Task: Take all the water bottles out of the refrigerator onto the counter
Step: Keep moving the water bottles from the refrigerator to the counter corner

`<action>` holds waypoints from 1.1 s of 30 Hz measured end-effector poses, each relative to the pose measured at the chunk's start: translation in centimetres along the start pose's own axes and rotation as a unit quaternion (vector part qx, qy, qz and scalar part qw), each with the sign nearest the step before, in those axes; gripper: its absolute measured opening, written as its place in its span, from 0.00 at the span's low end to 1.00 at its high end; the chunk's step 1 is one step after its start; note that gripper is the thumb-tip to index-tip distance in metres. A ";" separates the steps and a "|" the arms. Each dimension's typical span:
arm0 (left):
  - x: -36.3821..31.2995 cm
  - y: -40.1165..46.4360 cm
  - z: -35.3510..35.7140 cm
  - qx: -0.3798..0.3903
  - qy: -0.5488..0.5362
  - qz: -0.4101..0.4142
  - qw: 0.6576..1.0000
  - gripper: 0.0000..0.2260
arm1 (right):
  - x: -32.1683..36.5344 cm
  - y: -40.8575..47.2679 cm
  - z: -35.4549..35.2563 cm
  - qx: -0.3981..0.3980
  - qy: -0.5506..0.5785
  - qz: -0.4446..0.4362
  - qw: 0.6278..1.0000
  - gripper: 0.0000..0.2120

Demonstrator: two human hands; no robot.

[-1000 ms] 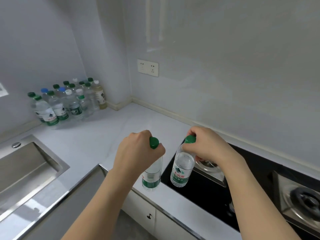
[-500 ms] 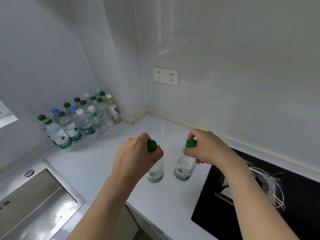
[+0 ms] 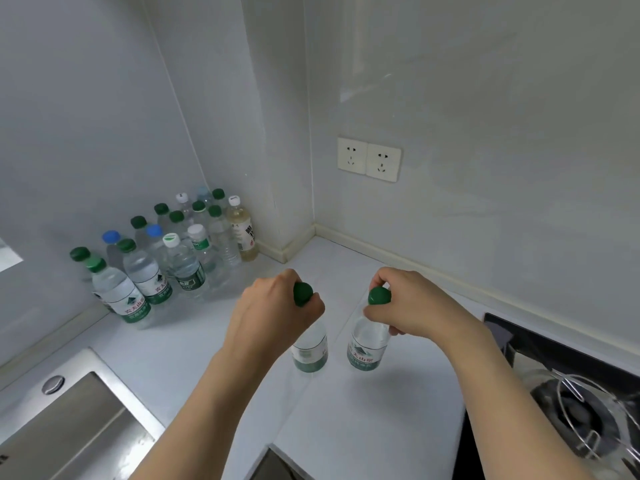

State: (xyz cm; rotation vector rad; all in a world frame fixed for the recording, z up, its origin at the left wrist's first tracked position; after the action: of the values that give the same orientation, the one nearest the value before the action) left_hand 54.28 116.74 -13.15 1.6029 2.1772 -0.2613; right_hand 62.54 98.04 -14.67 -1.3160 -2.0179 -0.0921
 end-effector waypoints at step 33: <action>32.5 9.2 -6.1 -0.069 -0.023 -0.200 0.977 0.10 | 26.3 25.7 18.7 0.166 -0.106 -0.172 0.965 0.10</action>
State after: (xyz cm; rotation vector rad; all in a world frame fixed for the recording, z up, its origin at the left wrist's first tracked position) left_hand 53.66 150.13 -21.11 1.0658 2.4094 -0.2542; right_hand 67.95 138.47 -20.83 -0.7862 -2.3048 0.2299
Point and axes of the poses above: each hand's wrist, its own y-axis towards the middle knuckle, its own z-axis out of the palm, x = y × z, the point moved 5 cm from there along y, towards the middle knuckle, and after that the axes turned 6 degrees about x, right-handed, at the moved point
